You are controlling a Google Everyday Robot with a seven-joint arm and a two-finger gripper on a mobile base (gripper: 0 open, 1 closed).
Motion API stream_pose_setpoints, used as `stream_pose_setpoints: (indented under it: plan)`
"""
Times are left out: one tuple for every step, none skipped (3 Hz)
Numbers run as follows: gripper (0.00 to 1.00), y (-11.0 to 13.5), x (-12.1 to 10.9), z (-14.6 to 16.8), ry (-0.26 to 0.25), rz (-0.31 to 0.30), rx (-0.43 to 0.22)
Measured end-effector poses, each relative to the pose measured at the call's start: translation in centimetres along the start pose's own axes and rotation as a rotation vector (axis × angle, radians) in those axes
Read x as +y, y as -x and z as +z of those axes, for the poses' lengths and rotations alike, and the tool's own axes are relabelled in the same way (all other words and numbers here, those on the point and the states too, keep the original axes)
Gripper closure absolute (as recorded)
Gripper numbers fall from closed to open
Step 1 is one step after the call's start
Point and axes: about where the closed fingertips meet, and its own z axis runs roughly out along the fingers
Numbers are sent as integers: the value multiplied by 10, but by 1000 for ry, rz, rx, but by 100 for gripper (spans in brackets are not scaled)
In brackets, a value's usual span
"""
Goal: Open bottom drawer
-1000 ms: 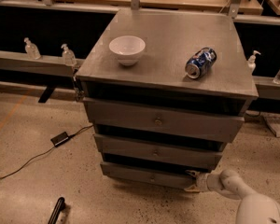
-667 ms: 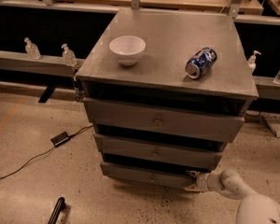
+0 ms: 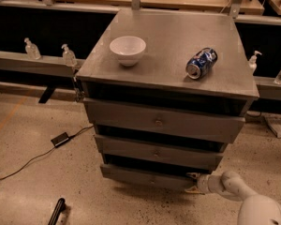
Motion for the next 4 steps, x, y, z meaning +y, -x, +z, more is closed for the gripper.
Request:
stream_pose_setpoints:
  plan:
    - [45, 3, 8, -6, -5, 16, 8]
    - [45, 2, -10, -70, -145, 70, 79]
    - [45, -8, -3, -149, -284, 136, 174]
    - [46, 13, 59, -150, -252, 184, 158]
